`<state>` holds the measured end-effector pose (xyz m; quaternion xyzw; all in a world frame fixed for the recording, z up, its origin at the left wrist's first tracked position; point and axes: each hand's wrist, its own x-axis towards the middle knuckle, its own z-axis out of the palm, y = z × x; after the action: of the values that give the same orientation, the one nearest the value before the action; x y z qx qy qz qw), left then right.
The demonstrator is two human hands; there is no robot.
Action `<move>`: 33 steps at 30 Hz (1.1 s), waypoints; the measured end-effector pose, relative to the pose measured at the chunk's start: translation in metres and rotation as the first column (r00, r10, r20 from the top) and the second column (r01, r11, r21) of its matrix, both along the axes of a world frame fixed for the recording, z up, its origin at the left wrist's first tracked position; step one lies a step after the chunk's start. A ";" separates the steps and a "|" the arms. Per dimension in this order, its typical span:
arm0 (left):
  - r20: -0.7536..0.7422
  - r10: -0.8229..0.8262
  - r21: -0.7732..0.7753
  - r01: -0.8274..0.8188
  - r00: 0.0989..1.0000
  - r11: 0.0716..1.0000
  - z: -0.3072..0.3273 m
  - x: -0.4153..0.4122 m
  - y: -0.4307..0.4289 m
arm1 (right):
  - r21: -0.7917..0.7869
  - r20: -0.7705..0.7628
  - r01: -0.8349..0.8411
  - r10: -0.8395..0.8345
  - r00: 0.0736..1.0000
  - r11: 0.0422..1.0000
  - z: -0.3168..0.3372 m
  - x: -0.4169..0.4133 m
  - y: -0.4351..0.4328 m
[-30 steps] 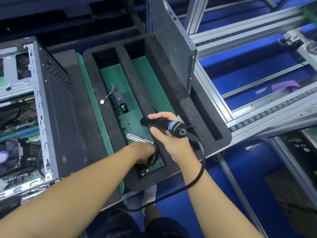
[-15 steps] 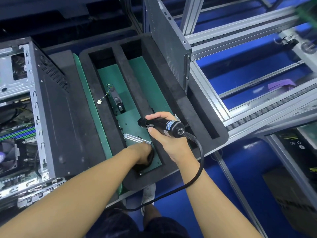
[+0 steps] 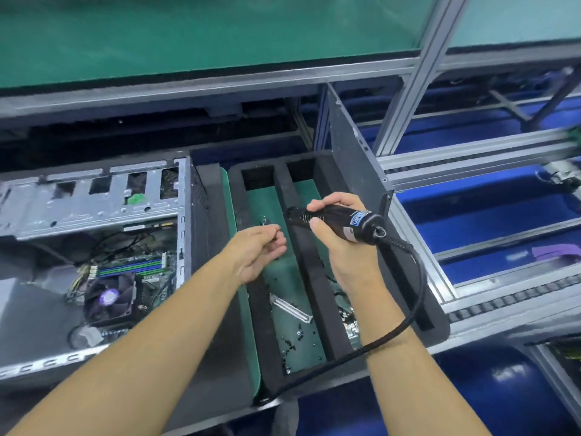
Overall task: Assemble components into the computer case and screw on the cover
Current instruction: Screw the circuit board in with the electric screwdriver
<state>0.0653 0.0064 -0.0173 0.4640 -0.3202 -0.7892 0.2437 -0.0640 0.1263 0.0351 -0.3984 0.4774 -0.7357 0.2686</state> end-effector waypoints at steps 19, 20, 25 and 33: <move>-0.330 0.321 0.173 -0.278 0.888 0.945 0.060 0.142 -0.065 | -0.061 0.090 -0.229 0.234 0.968 0.972 0.072 0.130 -0.083; -0.347 0.321 0.184 -0.272 0.881 0.945 0.059 0.147 -0.066 | -0.066 0.098 -0.237 0.243 0.965 0.969 0.073 0.136 -0.084; -0.385 0.307 0.207 -0.243 0.870 0.948 0.056 0.171 -0.071 | -0.054 0.107 -0.213 0.218 0.970 0.976 0.078 0.158 -0.085; -0.427 0.190 0.179 -0.123 0.884 0.976 0.039 0.205 -0.086 | -0.032 0.112 -0.183 0.185 0.976 0.983 0.084 0.184 -0.087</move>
<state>0.2702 -0.0794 0.0217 0.3139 -0.1590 -0.8729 0.3379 0.1196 0.0394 0.1187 -0.4009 0.4143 -0.7344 0.3583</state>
